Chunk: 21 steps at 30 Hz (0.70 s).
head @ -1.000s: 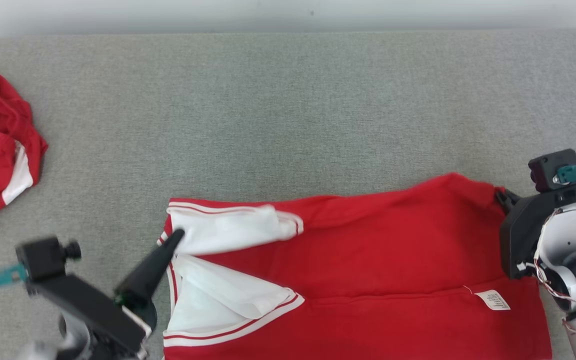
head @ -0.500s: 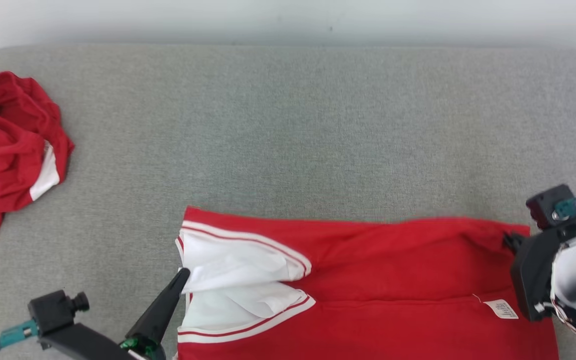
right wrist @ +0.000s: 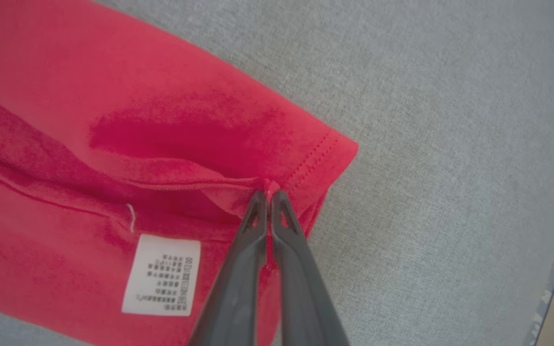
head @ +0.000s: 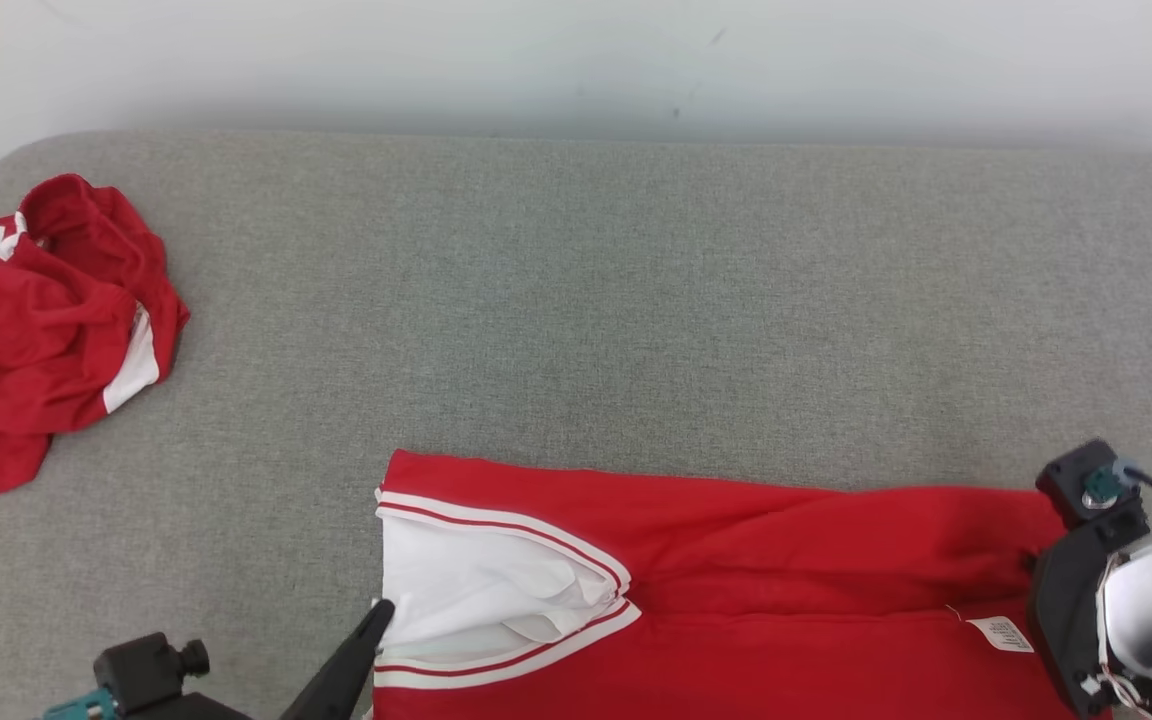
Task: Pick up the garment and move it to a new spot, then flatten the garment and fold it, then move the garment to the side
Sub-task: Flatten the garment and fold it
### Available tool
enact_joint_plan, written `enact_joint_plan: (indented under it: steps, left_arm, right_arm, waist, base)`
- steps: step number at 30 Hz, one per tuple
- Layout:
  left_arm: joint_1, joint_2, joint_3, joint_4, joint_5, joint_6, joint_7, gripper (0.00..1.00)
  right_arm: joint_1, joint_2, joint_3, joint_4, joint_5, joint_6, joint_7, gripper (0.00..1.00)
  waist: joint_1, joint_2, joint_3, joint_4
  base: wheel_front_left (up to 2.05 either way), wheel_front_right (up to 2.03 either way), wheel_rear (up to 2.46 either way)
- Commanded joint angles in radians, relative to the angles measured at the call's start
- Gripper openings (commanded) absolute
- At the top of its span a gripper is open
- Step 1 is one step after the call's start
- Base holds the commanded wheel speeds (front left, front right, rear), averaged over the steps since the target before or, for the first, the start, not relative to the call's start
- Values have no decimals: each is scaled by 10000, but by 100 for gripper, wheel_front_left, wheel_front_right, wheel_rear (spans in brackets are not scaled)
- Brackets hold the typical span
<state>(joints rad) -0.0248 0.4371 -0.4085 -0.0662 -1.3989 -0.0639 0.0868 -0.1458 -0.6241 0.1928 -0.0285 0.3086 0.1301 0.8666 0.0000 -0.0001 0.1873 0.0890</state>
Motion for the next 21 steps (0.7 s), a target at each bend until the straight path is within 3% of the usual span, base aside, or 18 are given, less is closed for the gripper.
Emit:
enact_joint_plan:
  steps: [1, 3, 4, 7, 16, 17, 18, 21]
  left_arm:
    - [42, -51, -42, 58, 174, -41, -6, 0]
    - [22, -174, -105, 216, 108, -75, -55, 0]
    - [27, -180, -113, 323, 106, -101, -76, 0]
    - [73, -205, -188, 591, 260, -142, -140, 0]
    - [328, -266, -539, 1344, 880, -101, -437, 0]
    - [344, -272, -540, 1377, 975, -120, -557, 35]
    - [388, -312, -554, 1465, 1051, -116, -656, 100]
    - [409, -324, -635, 1664, 1556, -163, -1079, 100]
  right_arm:
    - [148, -27, -2, 44, -73, 11, 43, 25]
    - [211, 46, -30, 147, -113, 11, 125, 47]
    - [276, 92, -50, 221, -129, 11, 177, 46]
    - [326, 239, -263, 311, -276, 11, 106, 100]
    - [980, 1330, -1665, 9, -492, 11, -790, 100]
    - [1115, 1536, -1934, -134, -504, 11, -959, 100]
    - [1262, 1761, -2226, -257, -528, 11, -1147, 100]
    - [1765, 2484, -3012, -716, -552, 11, -1700, 100]
  waist:
    - [0, 1, -29, 18]
    - [0, 1, -72, 32]
    - [0, 1, -100, 34]
    - [0, 1, -187, 18]
    - [0, 1, -808, 67]
    - [0, 1, -878, 77]
    - [0, 1, -975, 100]
    - [0, 1, -1190, 149]
  base:
    - [0, 0, 0]
    - [0, 0, 0]
    - [0, 0, 0]
    - [0, 0, 0]
    - [0, 0, 0]
    - [0, 0, 0]
    - [0, 0, 0]
    - [0, 0, 0]
